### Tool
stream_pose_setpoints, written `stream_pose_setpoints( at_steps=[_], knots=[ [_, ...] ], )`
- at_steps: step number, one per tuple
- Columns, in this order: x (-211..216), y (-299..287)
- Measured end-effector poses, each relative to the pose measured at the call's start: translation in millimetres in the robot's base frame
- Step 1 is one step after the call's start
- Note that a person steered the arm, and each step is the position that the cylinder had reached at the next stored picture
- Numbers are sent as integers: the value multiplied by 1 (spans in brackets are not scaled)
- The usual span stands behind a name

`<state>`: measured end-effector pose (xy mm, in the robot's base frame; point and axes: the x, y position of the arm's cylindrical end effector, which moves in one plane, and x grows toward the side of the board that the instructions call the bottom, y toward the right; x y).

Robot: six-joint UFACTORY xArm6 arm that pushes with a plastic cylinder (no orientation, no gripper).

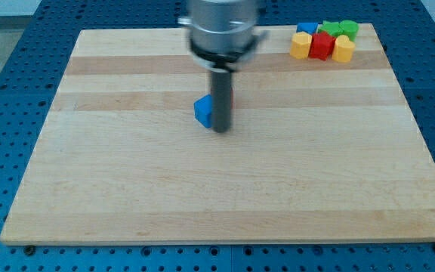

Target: Move the blue cube diagonally to the red circle

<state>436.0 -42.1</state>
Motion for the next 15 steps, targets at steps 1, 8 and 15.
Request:
stream_pose_setpoints(
  at_steps=[1,8,15],
  knots=[
    [-24,-50],
    [-61,-21],
    [-81,-175]
  ],
)
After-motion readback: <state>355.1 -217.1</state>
